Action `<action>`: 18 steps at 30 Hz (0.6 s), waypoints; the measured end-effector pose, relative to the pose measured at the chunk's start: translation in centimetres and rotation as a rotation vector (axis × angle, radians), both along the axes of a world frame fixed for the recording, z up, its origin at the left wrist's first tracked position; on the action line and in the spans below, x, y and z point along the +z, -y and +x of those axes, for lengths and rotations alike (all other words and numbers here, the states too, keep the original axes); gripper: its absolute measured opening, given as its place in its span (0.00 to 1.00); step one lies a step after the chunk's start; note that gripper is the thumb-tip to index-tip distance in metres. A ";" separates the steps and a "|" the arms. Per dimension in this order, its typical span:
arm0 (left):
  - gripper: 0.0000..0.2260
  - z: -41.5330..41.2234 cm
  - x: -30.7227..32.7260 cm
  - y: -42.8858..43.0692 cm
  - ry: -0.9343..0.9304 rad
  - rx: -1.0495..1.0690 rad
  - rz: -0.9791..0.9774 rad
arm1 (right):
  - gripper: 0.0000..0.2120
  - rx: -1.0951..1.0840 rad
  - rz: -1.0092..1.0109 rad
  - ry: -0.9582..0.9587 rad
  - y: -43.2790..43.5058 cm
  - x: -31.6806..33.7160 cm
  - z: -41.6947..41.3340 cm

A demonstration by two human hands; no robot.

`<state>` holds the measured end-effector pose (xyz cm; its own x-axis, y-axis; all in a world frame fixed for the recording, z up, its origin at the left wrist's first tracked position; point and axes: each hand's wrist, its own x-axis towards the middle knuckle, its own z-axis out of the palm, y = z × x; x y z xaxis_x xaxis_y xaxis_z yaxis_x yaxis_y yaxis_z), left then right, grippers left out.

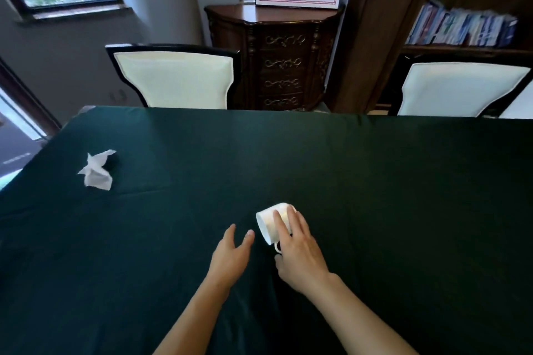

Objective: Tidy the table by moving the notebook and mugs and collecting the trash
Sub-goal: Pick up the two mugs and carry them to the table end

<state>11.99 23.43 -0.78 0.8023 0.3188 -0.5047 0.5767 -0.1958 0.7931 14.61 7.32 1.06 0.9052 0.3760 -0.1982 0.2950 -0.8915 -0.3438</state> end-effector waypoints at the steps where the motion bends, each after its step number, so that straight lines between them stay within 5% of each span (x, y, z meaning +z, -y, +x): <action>1: 0.34 1.2 -0.4 0.2 0.000 -0.009 -0.020 | 0.47 0.006 -0.027 -0.004 -0.6 -0.3 1.4; 5: 0.35 5.3 -2.1 1.0 -0.041 -0.040 -0.127 | 0.53 0.053 -0.155 -0.083 -2.7 -1.8 5.1; 18: 0.22 9.4 -5.5 2.1 -0.125 0.093 -0.393 | 0.51 0.147 -0.443 -0.070 -3.8 -3.9 10.6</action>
